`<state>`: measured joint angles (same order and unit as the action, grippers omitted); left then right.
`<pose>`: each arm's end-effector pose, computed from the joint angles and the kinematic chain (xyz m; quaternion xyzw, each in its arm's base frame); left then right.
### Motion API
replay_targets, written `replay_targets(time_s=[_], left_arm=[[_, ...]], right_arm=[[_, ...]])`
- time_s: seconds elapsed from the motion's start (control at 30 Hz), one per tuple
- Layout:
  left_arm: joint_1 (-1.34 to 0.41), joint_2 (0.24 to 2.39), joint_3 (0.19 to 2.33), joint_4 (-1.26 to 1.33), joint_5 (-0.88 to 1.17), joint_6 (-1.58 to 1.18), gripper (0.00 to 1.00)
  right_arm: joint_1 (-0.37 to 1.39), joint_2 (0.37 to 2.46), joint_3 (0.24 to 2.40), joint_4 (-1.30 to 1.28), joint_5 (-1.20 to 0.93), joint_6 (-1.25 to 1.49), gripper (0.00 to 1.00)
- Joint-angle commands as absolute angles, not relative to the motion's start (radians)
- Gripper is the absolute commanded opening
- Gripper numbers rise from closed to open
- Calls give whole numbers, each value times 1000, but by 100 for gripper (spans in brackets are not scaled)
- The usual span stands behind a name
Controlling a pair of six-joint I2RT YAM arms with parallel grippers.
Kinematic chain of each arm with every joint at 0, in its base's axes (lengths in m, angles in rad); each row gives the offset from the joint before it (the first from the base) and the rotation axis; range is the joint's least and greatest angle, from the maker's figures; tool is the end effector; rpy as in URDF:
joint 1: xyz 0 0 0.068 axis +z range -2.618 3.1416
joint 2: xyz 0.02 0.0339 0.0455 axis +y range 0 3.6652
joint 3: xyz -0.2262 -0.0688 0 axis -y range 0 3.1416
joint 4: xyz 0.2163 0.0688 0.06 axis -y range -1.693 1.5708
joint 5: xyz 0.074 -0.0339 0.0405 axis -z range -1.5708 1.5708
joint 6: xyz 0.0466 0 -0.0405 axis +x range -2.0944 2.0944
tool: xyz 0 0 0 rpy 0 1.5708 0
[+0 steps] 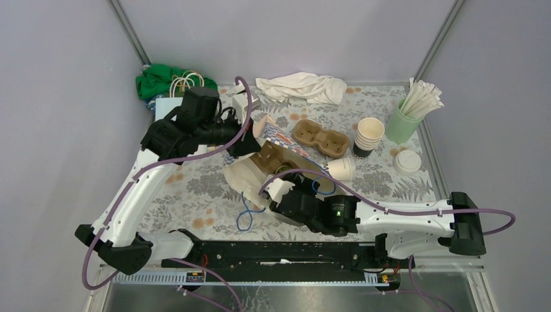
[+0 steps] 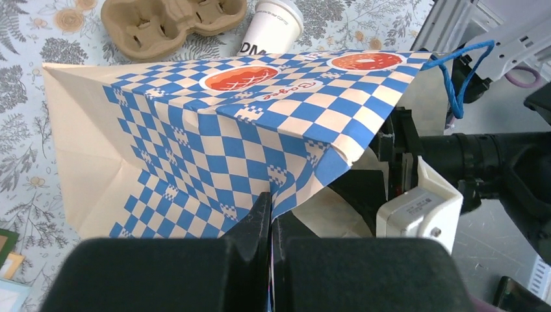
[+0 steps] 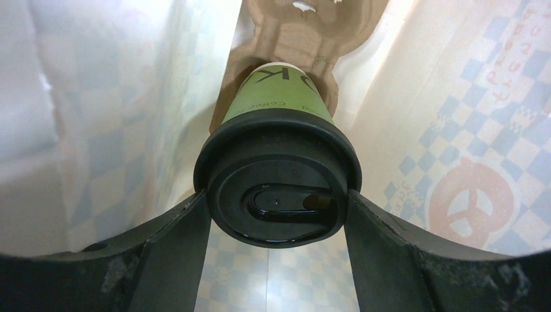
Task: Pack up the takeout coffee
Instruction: Place the coffee cup on the cup tray.
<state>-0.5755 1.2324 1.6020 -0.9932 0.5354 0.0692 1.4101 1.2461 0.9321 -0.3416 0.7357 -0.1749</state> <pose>0.1696 -0.1383 0.3943 0.3863 0.7758 -0.3381 0.3669 0.0722 0.2498 0.2520 -0.4846 0.7008 -0.0243 0.5229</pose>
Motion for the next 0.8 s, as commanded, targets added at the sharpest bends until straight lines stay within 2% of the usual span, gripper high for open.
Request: replay_targets(time_s=[0.0,0.37,0.77], left_arm=[[-551,1268,1652,-975,551,14,0],[-430,1400,1799,-1016,642,-107,0],[-391,1544,1871,-1020,617,-266,0]], right_arm=[[1382,1286,1027,-422,676,-163,23],[1292,1387,1159,-569,536,-139,23],[1168,1500,1324,-675,423,-120,23]])
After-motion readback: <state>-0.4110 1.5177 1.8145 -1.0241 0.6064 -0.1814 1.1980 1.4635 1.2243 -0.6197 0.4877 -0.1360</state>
